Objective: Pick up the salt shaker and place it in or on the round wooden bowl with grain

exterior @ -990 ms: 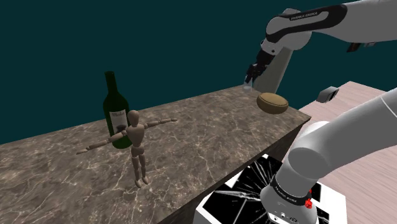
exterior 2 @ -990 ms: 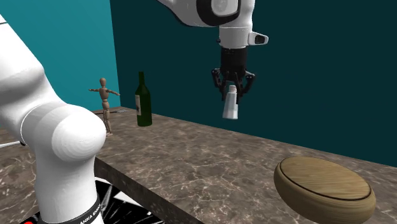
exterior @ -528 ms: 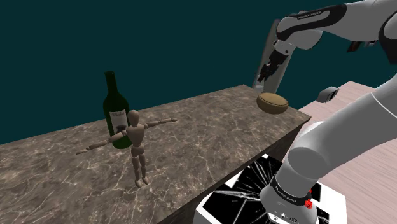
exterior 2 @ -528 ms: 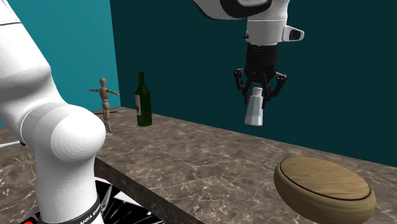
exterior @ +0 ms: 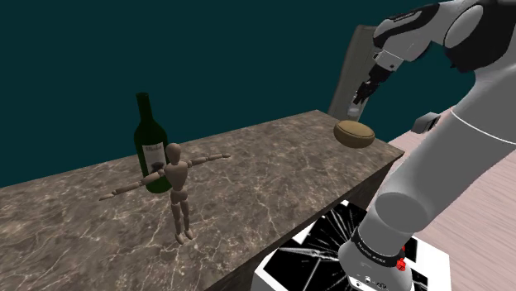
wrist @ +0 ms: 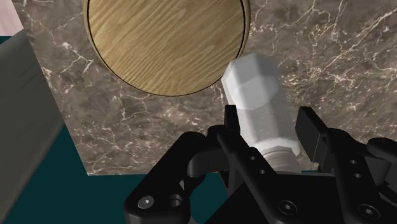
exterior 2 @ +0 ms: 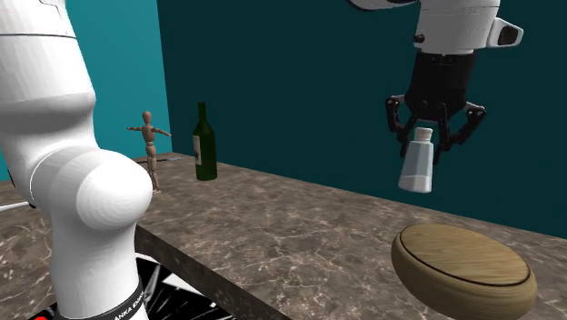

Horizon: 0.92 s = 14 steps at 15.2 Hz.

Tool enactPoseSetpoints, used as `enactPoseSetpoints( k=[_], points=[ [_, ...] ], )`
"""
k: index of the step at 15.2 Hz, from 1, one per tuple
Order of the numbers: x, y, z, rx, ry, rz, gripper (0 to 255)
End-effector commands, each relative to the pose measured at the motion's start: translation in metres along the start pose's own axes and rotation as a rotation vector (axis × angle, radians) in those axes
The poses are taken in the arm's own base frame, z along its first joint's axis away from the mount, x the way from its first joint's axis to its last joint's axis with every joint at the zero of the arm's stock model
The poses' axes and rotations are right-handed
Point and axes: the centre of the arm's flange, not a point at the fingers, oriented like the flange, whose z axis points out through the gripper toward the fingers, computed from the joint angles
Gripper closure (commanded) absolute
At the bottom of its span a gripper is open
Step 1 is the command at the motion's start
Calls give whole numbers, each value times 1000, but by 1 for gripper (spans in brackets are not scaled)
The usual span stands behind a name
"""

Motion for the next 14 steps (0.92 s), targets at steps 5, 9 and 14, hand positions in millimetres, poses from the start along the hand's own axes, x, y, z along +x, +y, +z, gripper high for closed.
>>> enactPoseSetpoints(
  k=[5, 9, 14],
  points=[
    [-15, 74, -17, -2, 1, -5, 255],
    [-20, 77, 4, -2, 1, -5, 255],
    [-27, 80, 29, -2, 1, -5, 255]
  ],
)
